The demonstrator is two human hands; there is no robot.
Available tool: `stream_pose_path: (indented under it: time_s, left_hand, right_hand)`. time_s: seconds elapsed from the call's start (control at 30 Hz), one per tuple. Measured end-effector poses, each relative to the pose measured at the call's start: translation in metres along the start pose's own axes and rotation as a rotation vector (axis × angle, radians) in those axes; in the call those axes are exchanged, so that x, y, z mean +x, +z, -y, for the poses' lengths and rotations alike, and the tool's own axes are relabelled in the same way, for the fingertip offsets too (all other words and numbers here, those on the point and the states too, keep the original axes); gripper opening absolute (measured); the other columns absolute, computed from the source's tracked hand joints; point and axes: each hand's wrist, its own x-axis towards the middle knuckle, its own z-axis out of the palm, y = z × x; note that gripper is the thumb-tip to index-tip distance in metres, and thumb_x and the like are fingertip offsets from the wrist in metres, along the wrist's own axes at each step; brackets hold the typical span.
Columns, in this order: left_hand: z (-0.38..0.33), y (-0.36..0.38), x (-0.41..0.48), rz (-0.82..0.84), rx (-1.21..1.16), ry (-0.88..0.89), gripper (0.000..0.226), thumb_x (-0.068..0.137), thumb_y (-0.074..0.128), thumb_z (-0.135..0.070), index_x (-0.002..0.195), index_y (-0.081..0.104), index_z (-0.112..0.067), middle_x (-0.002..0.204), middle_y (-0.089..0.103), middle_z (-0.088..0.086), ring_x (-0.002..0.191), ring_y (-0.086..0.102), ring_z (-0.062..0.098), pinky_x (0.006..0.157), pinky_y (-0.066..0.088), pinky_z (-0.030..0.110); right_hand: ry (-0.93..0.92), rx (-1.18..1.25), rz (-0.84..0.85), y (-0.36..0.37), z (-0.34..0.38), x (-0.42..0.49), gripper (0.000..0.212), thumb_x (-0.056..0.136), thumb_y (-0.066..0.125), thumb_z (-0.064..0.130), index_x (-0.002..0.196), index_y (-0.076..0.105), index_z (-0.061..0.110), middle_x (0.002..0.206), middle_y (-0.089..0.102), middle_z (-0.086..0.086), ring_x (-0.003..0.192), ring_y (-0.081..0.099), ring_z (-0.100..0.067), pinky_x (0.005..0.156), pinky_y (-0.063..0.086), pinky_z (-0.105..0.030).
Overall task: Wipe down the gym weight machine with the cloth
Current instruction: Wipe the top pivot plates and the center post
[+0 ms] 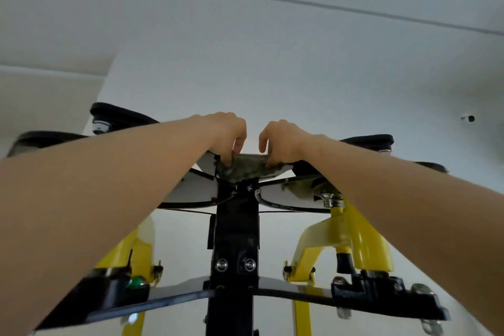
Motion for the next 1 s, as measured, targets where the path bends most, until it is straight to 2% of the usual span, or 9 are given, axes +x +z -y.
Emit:
stream_pose_path:
  time_s: [0.17,0.27,0.43,0.53,0.6,0.7,0.83,0.93,1.0]
  left_hand:
    - [0.016,-0.009,-0.015,0.024,0.058,0.023,0.027,0.070,0.091,-0.028,0.088,0.071,-0.027,0.098,0.064,-0.005,0.095,0.061,0.018,0.079,0.054,0.033]
    - [0.023,-0.020,-0.028,0.033,0.077,0.025,0.030,0.070,0.091,-0.028,0.095,0.075,-0.025,0.088,0.057,-0.013,0.092,0.058,0.015,0.077,0.050,0.031]
    - [0.037,-0.039,-0.054,0.020,0.089,-0.003,0.025,0.071,0.090,-0.032,0.089,0.073,-0.028,0.083,0.057,-0.016,0.078,0.054,0.006,0.072,0.049,0.031]
    - [0.046,-0.049,-0.070,-0.004,0.082,-0.040,0.022,0.071,0.089,-0.036,0.081,0.072,-0.029,0.085,0.065,-0.010,0.082,0.061,0.013,0.076,0.055,0.034]
    - [0.050,-0.054,-0.079,-0.022,0.080,-0.059,0.020,0.073,0.087,-0.037,0.080,0.071,-0.028,0.084,0.065,-0.011,0.083,0.062,0.013,0.074,0.053,0.033]
    - [0.051,-0.060,-0.089,-0.045,0.053,-0.062,0.016,0.078,0.084,-0.037,0.077,0.070,-0.029,0.082,0.066,-0.012,0.080,0.062,0.011,0.065,0.044,0.028]
    - [0.029,-0.066,-0.108,-0.157,-0.028,-0.018,0.012,0.083,0.079,-0.037,0.084,0.070,-0.028,0.084,0.063,-0.011,0.083,0.060,0.014,0.069,0.040,0.028]
    - [-0.001,-0.061,-0.129,-0.258,-0.124,0.036,0.012,0.085,0.076,-0.040,0.084,0.070,-0.029,0.088,0.062,-0.011,0.076,0.053,0.004,0.063,0.034,0.022]
    - [-0.020,-0.050,-0.145,-0.264,-0.163,0.067,0.013,0.085,0.075,-0.041,0.083,0.070,-0.030,0.087,0.060,-0.013,0.075,0.052,0.002,0.064,0.035,0.022]
  right_hand:
    - [-0.021,0.095,-0.020,0.012,0.016,0.009,0.017,0.077,0.084,0.022,0.089,0.072,0.025,0.090,0.067,0.005,0.089,0.063,-0.018,0.072,0.047,-0.026]
    - [-0.029,0.213,-0.052,0.018,0.028,0.010,0.017,0.077,0.082,0.019,0.084,0.069,0.027,0.082,0.063,0.010,0.084,0.061,-0.016,0.069,0.044,-0.024]
    - [-0.063,0.443,-0.134,0.027,0.051,0.015,0.019,0.076,0.079,0.015,0.093,0.078,0.023,0.085,0.071,0.006,0.084,0.065,-0.013,0.074,0.050,-0.024]
    - [-0.090,0.612,-0.179,0.025,0.065,0.014,0.017,0.075,0.078,0.013,0.090,0.079,0.023,0.077,0.071,0.006,0.075,0.064,-0.008,0.067,0.046,-0.018]
    - [-0.099,0.722,-0.236,0.020,0.071,0.008,0.015,0.079,0.075,0.011,0.090,0.080,0.019,0.075,0.071,0.004,0.069,0.061,-0.005,0.065,0.047,-0.015]
    - [-0.080,0.920,-0.274,0.010,0.071,-0.008,0.011,0.083,0.073,0.008,0.091,0.080,0.012,0.077,0.073,-0.003,0.066,0.060,-0.006,0.067,0.051,-0.021]
    - [-0.026,1.147,-0.279,-0.003,0.068,-0.047,0.010,0.089,0.070,0.005,0.096,0.076,0.006,0.085,0.075,-0.014,0.073,0.065,-0.014,0.072,0.058,-0.030]
    - [0.021,1.253,-0.282,0.001,0.063,-0.086,0.009,0.088,0.074,0.009,0.097,0.071,0.009,0.085,0.075,-0.017,0.066,0.069,-0.016,0.058,0.058,-0.028]
    - [0.052,1.263,-0.247,0.013,0.056,-0.112,0.008,0.087,0.076,0.009,0.091,0.068,0.009,0.084,0.074,-0.019,0.065,0.069,-0.018,0.057,0.058,-0.029]
